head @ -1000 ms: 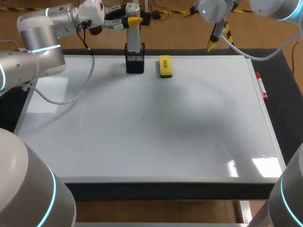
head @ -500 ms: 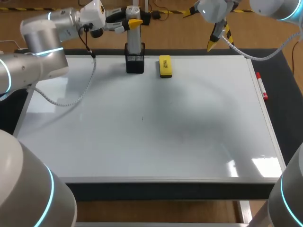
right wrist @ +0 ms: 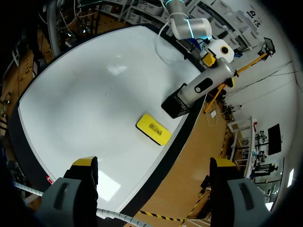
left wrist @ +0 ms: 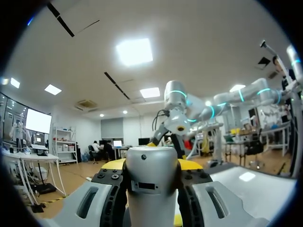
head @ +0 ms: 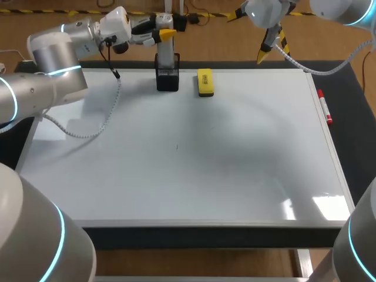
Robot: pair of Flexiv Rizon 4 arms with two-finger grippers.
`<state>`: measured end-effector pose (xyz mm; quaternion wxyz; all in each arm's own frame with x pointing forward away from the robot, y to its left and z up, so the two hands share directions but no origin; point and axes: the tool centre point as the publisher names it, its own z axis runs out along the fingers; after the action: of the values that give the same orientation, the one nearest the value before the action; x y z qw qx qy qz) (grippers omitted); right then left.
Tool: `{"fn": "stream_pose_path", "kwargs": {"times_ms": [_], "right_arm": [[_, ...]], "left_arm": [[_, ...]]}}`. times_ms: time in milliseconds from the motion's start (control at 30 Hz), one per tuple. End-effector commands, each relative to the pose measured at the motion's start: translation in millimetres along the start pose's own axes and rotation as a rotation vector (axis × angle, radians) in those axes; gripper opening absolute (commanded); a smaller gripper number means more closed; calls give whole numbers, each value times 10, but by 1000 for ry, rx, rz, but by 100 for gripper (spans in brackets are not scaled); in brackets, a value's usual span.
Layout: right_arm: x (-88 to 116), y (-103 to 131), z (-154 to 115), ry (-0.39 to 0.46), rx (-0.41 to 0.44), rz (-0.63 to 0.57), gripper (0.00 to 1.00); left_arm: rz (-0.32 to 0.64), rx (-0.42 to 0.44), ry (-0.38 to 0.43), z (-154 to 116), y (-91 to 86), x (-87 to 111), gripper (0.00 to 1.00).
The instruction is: Pick up the inspection probe, press it on each red-marked spot on the whiteboard one by one, put down the probe, pick up the eraser, and wipe off all the red marks.
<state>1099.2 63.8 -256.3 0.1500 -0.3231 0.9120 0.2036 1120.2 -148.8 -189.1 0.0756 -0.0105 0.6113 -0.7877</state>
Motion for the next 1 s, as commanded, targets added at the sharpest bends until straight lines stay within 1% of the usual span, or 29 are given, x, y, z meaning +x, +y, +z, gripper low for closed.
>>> {"fn": "stream_pose_path", "kwargs": {"times_ms": [33,533,800,1000], "right_arm": [[-3,-1,-6,4,3,-1,100],[-3,-1,-6,4,3,-1,100],[-3,-1,-6,4,3,-1,100],[-3,-1,-6,4,3,-1,100]], "left_arm": [[-2,10,1,2,66,-31,0],[-37,11,-4,-36,307,-78,0],[-43,5,9,-69,393,-81,0],[-47,9,4,-95,439,-89,0]]}}
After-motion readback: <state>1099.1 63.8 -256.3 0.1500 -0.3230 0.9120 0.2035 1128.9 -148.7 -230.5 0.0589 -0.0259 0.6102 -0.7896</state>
